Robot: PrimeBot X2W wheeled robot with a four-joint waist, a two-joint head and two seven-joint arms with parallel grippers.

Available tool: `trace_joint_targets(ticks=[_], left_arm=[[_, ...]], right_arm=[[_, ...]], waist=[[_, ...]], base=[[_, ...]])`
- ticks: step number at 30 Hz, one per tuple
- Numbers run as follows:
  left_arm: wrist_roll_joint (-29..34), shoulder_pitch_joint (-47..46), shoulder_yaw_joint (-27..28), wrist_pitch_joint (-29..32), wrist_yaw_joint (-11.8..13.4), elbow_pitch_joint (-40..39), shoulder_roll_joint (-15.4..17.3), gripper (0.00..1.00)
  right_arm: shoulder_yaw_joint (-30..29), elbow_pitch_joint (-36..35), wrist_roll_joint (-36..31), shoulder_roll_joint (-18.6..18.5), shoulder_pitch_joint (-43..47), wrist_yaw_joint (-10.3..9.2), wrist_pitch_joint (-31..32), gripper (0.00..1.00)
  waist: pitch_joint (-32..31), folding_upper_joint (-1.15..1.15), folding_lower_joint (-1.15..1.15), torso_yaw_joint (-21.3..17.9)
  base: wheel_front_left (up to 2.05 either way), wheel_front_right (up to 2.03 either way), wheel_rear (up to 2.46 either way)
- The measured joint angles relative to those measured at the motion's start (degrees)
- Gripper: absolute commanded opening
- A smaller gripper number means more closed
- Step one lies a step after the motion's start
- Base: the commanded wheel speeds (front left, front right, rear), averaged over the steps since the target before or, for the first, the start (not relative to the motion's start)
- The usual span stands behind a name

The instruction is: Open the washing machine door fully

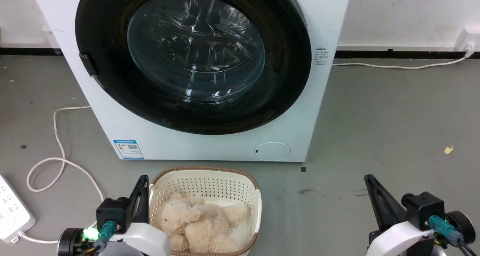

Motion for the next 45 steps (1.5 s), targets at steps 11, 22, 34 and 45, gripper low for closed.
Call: trace_joint_targets(ticks=[11, 22, 34, 45], left_arm=[[0.0, 0.0, 0.0, 0.0, 0.0, 0.0, 0.0, 0.00], [0.0, 0.0, 0.0, 0.0, 0.0, 0.0, 0.0, 0.00], [-0.1, 0.0, 0.0, 0.0, 0.0, 0.0, 0.0, 1.00], [-0.2, 0.0, -0.7, -1.0, 0.0, 0.0, 0.0, 1.00]], right_arm=[[0.0, 0.0, 0.0, 0.0, 0.0, 0.00, 0.0, 0.00], [0.0, 0.0, 0.0, 0.0, 0.0, 0.00, 0.0, 0.00], [0.0, 0.0, 0.0, 0.0, 0.0, 0.01, 0.0, 1.00], [-0.2, 0.0, 0.5, 0.0, 0.0, 0.01, -0.9, 1.00]], waist=[[0.0, 0.00, 0.00, 0.0], [0.0, 0.00, 0.00, 0.0], [0.0, 0.00, 0.00, 0.0], [0.3, 0.00, 0.00, 0.0]], base=[[0.00, 0.00, 0.00], [0.00, 0.00, 0.00], [0.00, 0.00, 0.00], [0.00, 0.00, 0.00]])
